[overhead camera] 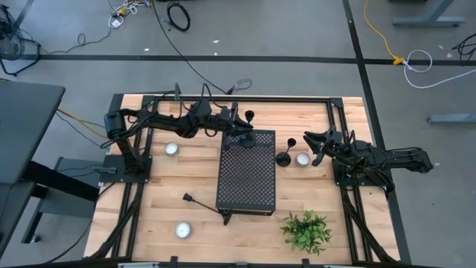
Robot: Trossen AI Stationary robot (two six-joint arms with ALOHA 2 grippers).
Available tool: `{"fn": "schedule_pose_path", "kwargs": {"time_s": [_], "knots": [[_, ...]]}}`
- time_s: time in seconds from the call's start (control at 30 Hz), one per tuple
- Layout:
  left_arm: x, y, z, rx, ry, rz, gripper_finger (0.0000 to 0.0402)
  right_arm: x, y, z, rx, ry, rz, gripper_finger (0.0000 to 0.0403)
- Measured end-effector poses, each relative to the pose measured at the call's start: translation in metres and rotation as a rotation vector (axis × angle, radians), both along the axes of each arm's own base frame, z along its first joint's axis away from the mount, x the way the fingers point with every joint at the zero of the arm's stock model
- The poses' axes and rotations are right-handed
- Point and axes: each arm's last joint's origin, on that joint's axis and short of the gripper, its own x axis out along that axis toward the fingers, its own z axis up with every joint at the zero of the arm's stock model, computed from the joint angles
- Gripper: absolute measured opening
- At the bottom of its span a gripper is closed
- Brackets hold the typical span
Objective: Pick & Place candle stick holders
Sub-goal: Put the top left black candle holder on the shelf
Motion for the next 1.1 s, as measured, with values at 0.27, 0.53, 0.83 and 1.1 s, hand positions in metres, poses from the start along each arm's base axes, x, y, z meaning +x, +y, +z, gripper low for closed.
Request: {"fn": "schedule_pose_path", "kwargs": {"time_s": [0.27,0.53,0.83,1.1], "knots": [[0.0001,0.002,-0.0009,-0.01,0.005,0.057,0.0089,0.0,0.0,0.0001,0.0,-0.001,0.0,0.0086],[0.0002,0.002,-0.0009,-0.01,0.005,0.061,0.0091,0.0,0.0,0.0,0.0,0.0,0.0,0.0086],[0.0002,0.002,-0.0009,-0.014,0.006,0.061,0.0091,0.0,0.0,0.0,0.0,0.0,0.0,0.0086],[0.0002,0.002,-0.0009,-0.014,0.006,0.061,0.0092,0.0,0.0,0.0,0.0,0.0,0.0,0.0086]]}}
